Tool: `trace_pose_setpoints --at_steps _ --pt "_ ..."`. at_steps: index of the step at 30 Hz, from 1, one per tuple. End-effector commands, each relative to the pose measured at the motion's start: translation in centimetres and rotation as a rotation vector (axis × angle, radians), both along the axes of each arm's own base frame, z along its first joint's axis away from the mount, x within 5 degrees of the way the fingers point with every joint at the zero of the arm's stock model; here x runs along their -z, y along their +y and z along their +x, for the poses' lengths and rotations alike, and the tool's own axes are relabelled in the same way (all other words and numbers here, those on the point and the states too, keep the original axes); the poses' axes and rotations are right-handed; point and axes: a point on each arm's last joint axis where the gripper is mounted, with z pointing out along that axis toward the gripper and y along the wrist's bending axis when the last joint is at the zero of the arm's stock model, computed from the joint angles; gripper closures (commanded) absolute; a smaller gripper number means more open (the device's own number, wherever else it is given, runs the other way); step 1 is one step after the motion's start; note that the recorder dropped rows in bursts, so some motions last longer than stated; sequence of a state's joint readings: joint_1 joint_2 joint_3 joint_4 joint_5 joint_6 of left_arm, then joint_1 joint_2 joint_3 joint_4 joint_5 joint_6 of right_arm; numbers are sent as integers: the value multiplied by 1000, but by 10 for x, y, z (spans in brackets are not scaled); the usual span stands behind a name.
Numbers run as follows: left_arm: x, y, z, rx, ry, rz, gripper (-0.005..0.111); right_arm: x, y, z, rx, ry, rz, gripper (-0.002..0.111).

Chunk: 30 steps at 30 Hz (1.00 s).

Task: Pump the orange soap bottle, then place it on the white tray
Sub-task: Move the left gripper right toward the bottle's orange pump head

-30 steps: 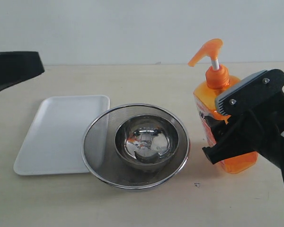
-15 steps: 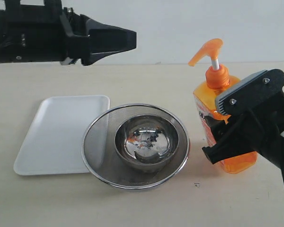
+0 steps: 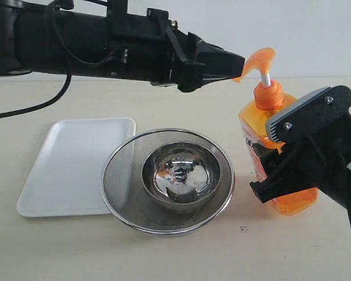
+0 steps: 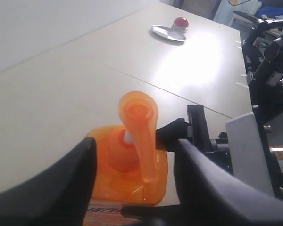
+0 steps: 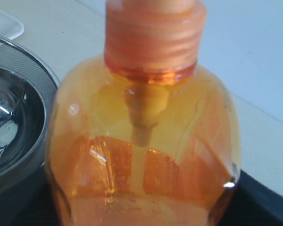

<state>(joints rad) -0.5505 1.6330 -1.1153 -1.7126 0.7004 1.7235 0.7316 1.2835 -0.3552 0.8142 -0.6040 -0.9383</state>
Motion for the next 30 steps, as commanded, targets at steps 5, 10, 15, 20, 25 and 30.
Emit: trace_pose_setpoints --at_steps 5,10,15,20,25,30 --pt "-2 -8 -1 -44 -48 45 58 -15 1 4 4 -110 1 107" --pt "3 -10 6 -74 -46 63 58 -14 1 4 2 -107 1 107" --pt "8 -13 6 -46 -30 59 58 -14 1 4 2 -107 1 107" --pt "6 -15 5 -15 -27 40 58 -14 1 4 2 -107 1 107" --pt "-6 -14 -2 18 -31 -11 58 -14 1 4 2 -107 1 107" --pt "-21 -10 -8 12 -61 -41 58 -14 1 4 2 -107 1 107"
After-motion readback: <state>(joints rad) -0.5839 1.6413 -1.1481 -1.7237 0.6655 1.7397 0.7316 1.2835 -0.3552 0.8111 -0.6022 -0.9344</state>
